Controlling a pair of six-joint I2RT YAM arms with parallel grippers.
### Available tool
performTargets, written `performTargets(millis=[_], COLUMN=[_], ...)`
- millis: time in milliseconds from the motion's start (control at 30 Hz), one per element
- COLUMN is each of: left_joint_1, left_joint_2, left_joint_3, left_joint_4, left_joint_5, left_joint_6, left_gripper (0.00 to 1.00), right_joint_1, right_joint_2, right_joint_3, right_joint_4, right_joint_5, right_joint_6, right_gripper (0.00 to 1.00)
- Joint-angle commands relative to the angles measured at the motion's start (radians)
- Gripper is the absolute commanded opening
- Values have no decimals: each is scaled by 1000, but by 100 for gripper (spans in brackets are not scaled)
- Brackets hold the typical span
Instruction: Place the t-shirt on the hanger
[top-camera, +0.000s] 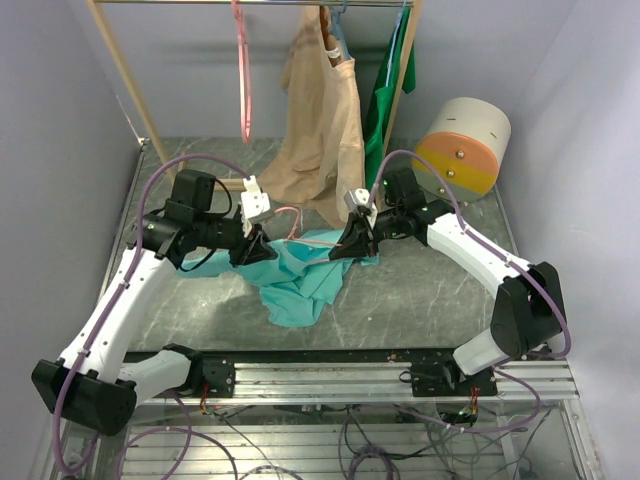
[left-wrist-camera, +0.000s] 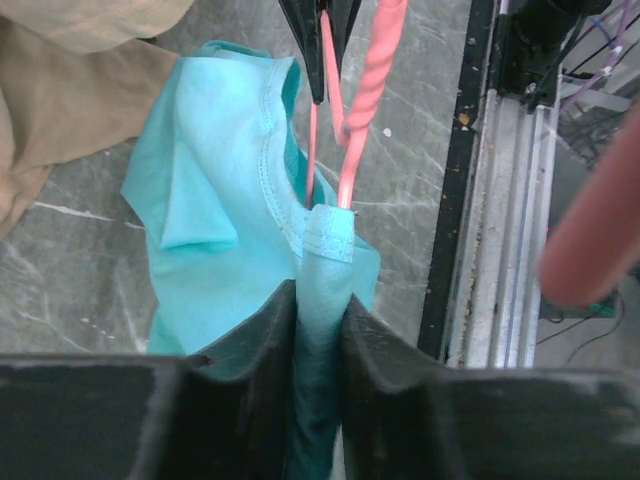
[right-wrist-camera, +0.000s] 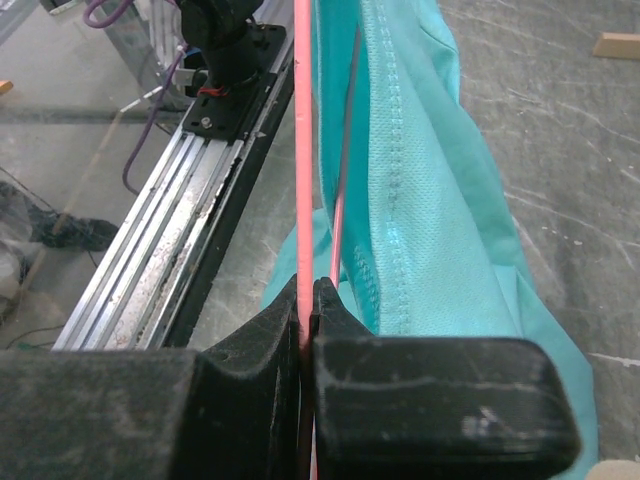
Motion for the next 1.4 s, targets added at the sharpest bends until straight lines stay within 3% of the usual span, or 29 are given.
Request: performTargets(millis=[0, 100, 300, 533, 767, 933, 1067, 1233, 1367], left_joint_1=[-12, -11, -12, -11, -11, -12, -11, -10, -10], left_joint_2=[4, -2, 2, -49, -70, -87, -83, -75, -69], left_joint_3=[17, 31, 117, 164, 164, 115, 83, 93, 103], left_joint_4=[6, 20, -89, -180, -208, -77, 19, 57, 42], left_joint_5=[63, 59, 43, 22, 28, 36, 5, -3, -10], left_joint_6=[23, 18, 107, 180, 166, 35, -73, -118, -112], left_gripper=[21, 12, 7, 7, 7, 7, 7, 7, 7], right_joint_1=[5, 5, 3, -6, -36, -44, -44, -43, -44], right_joint_2=[8, 3, -51, -152, -253, -327, -363, -461, -528], right_joint_3=[29, 12, -47, -99, -150, -194, -191, -229, -210], right_joint_4=[0, 56, 209, 366, 520, 601, 533, 480, 345], right_joint_5=[-29, 35, 229, 313, 345, 361, 402, 596, 858], right_joint_6=[-8, 54, 185, 284, 427, 510, 513, 632, 776], right_gripper=[0, 0, 31, 50, 53, 58, 59, 59, 52])
